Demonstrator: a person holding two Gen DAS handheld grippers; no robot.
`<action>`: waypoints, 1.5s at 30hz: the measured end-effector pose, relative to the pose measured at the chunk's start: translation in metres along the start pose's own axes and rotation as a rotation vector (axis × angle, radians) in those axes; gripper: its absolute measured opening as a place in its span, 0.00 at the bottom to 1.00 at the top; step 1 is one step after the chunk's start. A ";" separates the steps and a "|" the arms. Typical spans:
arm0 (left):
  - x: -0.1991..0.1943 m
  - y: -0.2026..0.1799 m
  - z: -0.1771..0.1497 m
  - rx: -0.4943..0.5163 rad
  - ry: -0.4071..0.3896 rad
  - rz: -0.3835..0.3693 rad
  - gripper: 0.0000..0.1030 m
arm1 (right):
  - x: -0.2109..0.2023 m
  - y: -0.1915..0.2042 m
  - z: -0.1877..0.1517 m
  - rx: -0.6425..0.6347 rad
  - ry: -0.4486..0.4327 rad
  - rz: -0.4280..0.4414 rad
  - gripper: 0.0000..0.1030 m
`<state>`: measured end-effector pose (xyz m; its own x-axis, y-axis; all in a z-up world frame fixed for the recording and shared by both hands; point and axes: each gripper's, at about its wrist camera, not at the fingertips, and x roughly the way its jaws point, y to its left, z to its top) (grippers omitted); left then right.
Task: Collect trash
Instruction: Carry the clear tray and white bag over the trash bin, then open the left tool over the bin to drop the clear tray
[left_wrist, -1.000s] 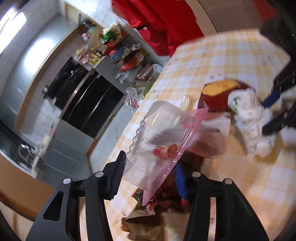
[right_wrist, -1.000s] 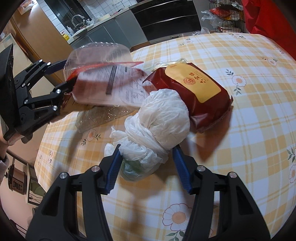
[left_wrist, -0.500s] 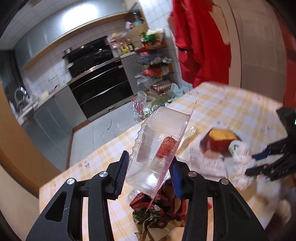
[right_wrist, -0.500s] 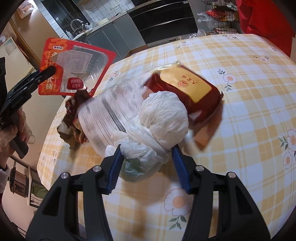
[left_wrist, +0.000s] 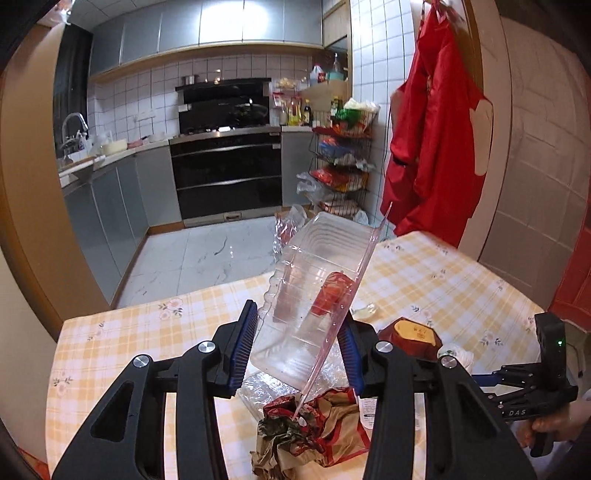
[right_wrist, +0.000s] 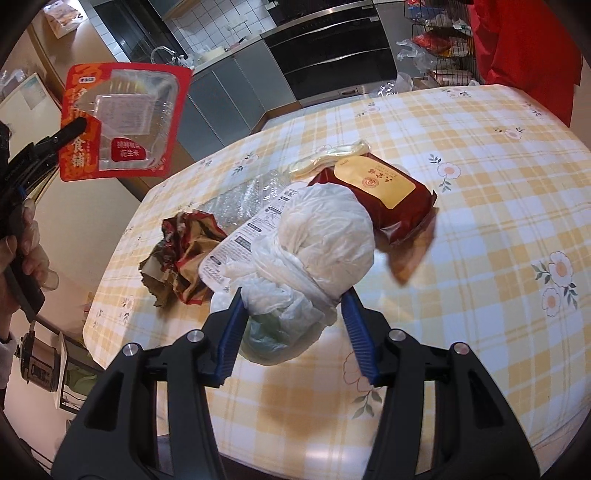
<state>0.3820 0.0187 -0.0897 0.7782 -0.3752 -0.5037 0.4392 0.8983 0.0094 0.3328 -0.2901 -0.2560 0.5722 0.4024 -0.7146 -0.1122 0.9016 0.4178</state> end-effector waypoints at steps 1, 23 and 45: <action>-0.006 -0.001 0.002 -0.001 -0.006 0.001 0.41 | -0.005 0.003 0.000 0.002 -0.006 0.010 0.51; -0.200 -0.057 -0.072 -0.173 -0.065 0.012 0.41 | -0.143 0.057 -0.032 -0.130 -0.195 0.042 0.51; -0.245 -0.134 -0.178 -0.299 0.060 -0.013 0.41 | -0.223 0.070 -0.089 -0.182 -0.295 0.074 0.51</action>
<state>0.0522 0.0314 -0.1215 0.7414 -0.3813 -0.5521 0.2909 0.9242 -0.2476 0.1247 -0.3027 -0.1177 0.7642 0.4282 -0.4823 -0.2900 0.8961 0.3361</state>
